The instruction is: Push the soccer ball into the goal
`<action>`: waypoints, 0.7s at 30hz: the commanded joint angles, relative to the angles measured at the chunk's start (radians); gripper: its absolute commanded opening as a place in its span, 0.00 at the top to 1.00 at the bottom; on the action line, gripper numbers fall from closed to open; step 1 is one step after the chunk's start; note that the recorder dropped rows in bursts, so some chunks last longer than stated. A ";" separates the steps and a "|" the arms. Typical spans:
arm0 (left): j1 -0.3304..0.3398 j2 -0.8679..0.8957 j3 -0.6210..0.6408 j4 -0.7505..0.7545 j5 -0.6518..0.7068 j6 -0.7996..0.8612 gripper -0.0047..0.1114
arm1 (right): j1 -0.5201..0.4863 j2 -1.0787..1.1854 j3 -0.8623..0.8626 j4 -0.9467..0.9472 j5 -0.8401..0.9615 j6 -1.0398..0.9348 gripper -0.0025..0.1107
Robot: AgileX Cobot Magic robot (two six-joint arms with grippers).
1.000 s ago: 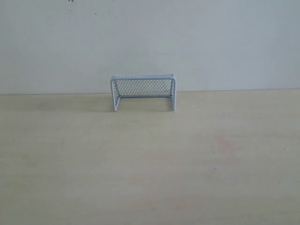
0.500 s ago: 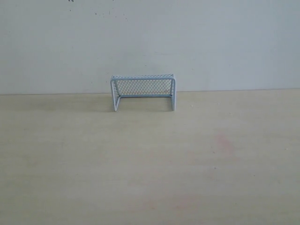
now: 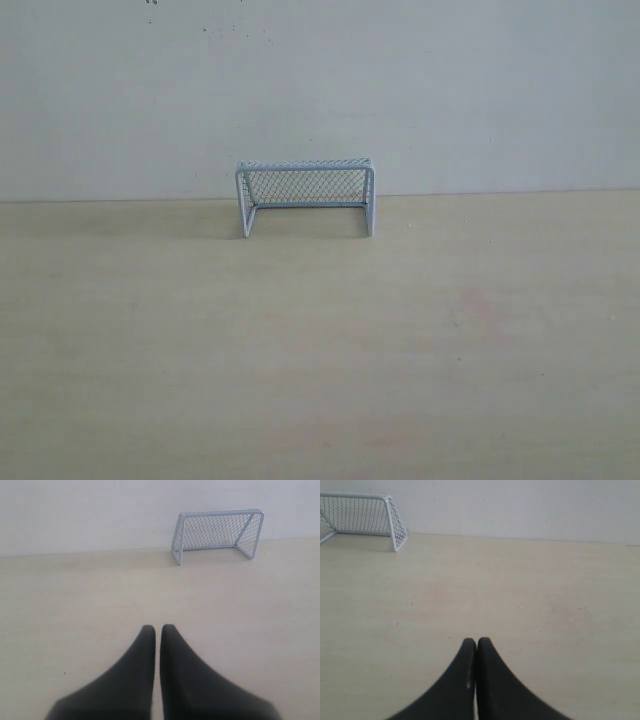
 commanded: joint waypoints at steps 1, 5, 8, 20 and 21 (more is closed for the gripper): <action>0.004 -0.001 0.004 -0.007 -0.003 0.004 0.92 | -0.001 -0.007 0.000 -0.007 -0.003 0.002 0.98; 0.004 -0.001 0.004 -0.007 -0.003 0.004 0.92 | -0.037 -0.007 0.000 -0.003 -0.003 0.002 0.98; 0.004 -0.001 0.004 -0.007 -0.003 0.004 0.92 | -0.064 -0.007 0.000 -0.003 -0.003 0.004 0.98; 0.004 -0.001 0.004 -0.007 -0.003 0.004 0.92 | -0.059 -0.007 0.000 -0.003 0.000 0.001 0.98; 0.004 -0.001 0.004 -0.007 -0.003 0.004 0.92 | -0.059 -0.007 0.000 -0.003 0.005 0.001 0.98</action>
